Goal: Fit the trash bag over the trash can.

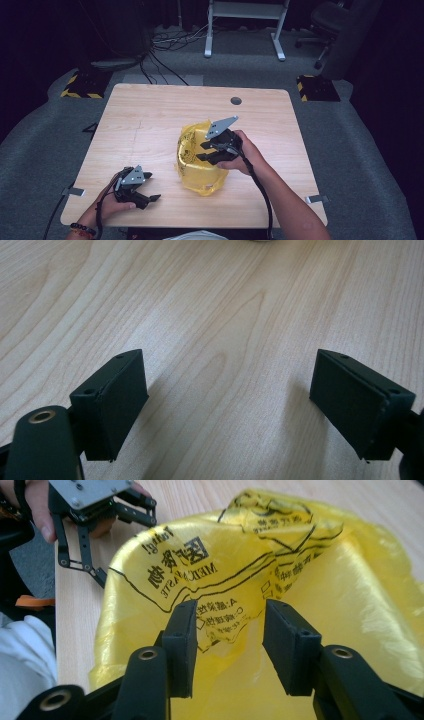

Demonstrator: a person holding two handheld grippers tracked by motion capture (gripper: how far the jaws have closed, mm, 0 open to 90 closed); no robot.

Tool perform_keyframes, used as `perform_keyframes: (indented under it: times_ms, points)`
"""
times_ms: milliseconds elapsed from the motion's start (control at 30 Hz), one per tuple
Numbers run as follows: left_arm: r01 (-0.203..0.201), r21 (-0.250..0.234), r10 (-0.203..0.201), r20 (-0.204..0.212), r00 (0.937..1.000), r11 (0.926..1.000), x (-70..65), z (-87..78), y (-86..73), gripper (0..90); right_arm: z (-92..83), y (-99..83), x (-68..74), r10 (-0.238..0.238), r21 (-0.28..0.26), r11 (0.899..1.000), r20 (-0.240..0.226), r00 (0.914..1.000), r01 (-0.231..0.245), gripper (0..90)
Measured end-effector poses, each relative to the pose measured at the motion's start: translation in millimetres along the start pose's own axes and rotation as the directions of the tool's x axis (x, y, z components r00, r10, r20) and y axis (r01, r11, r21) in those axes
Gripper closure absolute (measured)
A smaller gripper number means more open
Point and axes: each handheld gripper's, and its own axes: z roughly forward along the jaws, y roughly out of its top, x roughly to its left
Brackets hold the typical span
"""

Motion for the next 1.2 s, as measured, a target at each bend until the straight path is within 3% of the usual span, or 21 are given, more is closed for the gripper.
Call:
perform_keyframes:
  times_ms: [100, 267, 400, 867, 1067, 1200]
  points:
    - [0.000, 0.000, 0.000, 0.000, 1.0000, 1.0000, 0.0, 0.0, 0.0, 15.2, 4.1, 1.9, -0.5, 0.000, 0.054, 0.999, -0.016, 0.9999, 0.001, 55.9]
    - [0.000, 0.000, 0.000, 0.000, 1.0000, 1.0000, 0.0, 0.0, 0.0, 15.2, 7.4, 0.6, -2.0, 0.001, 0.119, 0.993, -0.004, 1.0000, 0.000, 52.3]
    - [-0.001, 0.000, 0.001, 0.000, 1.0000, 1.0000, 0.1, 0.0, 0.0, 15.3, 10.8, 0.0, -1.1, -0.028, 0.180, 0.983, 0.010, 0.9996, 0.026, 48.1]
    - [0.001, 0.000, -0.001, -0.001, 1.0000, 1.0000, 0.0, 0.0, -0.1, 15.3, 16.0, 2.6, -3.3, -0.022, 0.287, 0.958, -0.009, 0.9997, 0.024, 39.9]
    - [0.001, 0.001, -0.001, 0.000, 1.0000, 1.0000, 0.0, 0.0, -0.1, 15.3, 11.5, -2.2, -6.1, -0.001, 0.230, 0.973, -0.004, 1.0000, 0.002, 38.3]
    - [0.003, -0.001, -0.003, 0.001, 1.0000, 1.0000, 0.1, 0.1, -0.1, 15.3, 11.6, -4.5, -5.7, -0.003, 0.207, 0.978, -0.004, 1.0000, 0.004, 35.5]
